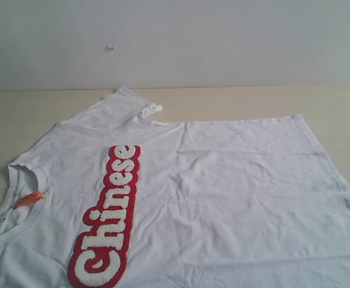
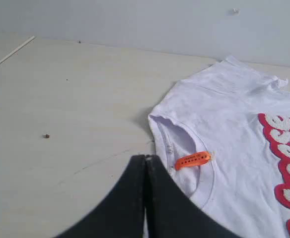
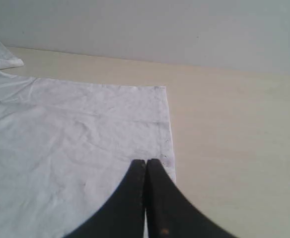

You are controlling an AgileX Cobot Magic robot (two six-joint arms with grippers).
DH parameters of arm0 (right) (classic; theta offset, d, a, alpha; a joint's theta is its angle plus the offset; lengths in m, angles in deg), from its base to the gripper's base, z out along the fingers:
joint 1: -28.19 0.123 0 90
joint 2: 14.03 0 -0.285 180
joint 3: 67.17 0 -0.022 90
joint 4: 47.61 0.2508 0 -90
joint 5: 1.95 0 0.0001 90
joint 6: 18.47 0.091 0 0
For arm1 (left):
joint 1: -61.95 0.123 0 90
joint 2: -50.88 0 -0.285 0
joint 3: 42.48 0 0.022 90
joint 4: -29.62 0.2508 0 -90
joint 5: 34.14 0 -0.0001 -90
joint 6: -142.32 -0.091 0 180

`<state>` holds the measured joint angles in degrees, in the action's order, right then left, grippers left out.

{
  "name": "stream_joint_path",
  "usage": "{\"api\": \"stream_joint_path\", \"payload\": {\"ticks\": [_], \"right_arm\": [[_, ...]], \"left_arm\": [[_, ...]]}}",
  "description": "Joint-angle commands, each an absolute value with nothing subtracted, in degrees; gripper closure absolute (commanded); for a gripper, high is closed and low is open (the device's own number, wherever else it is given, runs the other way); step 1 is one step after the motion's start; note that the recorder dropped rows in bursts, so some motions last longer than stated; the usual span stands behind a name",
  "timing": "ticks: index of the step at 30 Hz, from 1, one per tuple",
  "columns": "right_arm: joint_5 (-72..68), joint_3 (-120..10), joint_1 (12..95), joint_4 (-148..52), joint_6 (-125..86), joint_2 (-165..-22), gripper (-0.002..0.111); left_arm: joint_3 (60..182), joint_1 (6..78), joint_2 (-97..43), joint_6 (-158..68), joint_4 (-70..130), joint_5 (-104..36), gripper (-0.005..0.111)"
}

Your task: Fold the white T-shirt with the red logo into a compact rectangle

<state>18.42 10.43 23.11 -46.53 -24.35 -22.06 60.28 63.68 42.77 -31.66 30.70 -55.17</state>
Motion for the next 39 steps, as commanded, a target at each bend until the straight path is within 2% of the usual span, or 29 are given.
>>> {"api": "stream_joint_path", "payload": {"ticks": [1, 8, 12, 20, 29, 39], "right_arm": [[17.63, 10.04, 22.81, -46.47, -24.35, -21.82, 0.108], [17.75, 10.04, 22.81, -46.47, -24.35, -21.82, 0.108], [17.15, 10.04, 22.81, -46.59, -24.35, -21.82, 0.108], [3.67, 10.04, 22.81, -46.73, -24.35, -21.82, 0.108], [-10.18, 10.04, 22.81, -44.52, -23.58, -21.82, 0.108], [-28.56, 10.04, 22.81, -44.90, 5.48, -21.82, 0.108]], "left_arm": [[60.31, 63.84, 43.09, -31.48, 30.45, -54.41, 0.107], [60.31, 63.84, 43.09, -31.38, 30.58, -53.37, 0.107], [60.31, 63.84, 43.09, -31.38, 30.58, -48.08, 0.107], [60.31, 63.84, 43.09, -31.24, 30.58, -30.81, 0.107], [60.31, 63.84, 43.09, -23.66, 30.58, -20.09, 0.107], [60.40, 63.84, 43.09, -1.30, 30.58, -14.61, 0.107]]}}
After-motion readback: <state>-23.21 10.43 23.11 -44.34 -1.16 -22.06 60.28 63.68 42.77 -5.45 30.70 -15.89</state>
